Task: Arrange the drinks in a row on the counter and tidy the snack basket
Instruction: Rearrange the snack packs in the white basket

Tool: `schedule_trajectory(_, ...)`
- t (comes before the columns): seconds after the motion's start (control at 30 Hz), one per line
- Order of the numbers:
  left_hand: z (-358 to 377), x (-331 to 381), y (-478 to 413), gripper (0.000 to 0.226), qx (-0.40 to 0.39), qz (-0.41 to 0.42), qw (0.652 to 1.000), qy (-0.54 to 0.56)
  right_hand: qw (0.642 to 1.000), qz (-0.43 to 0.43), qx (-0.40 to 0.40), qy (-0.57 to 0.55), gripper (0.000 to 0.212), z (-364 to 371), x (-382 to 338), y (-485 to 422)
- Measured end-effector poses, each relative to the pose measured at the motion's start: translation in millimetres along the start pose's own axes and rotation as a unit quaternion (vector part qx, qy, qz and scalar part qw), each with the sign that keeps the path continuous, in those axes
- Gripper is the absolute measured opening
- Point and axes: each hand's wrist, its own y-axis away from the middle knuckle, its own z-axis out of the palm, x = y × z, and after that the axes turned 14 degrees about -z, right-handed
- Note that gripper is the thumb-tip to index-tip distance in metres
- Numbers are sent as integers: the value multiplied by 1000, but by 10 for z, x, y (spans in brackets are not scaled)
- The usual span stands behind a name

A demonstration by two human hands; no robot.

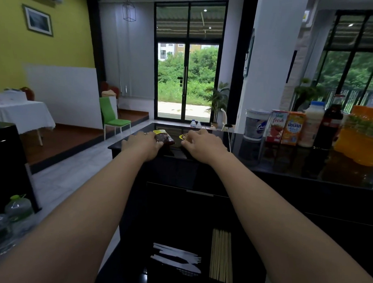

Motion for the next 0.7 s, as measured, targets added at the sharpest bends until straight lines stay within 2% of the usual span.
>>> schedule_trajectory(0.1,-25,65,21,56,15,24,999,-19,1000,21,13,0,51,-18,84,41)
schedule_trajectory(0.23,2,157,42,60,38,62,996,-49,998,49,39,15,71,-52,213,109)
schedule_trajectory(0.37,4,154,25,77,43,90,992,-80,999,43,33,-7,86,-81,298,173)
schedule_trajectory(0.53,-14,89,12,104,4,106,991,-81,998,50,-7,-23,78,-104,385,225)
schedule_trajectory(0.7,4,64,0,117,-43,139,988,-54,996,70,-41,-26,72,-127,424,256)
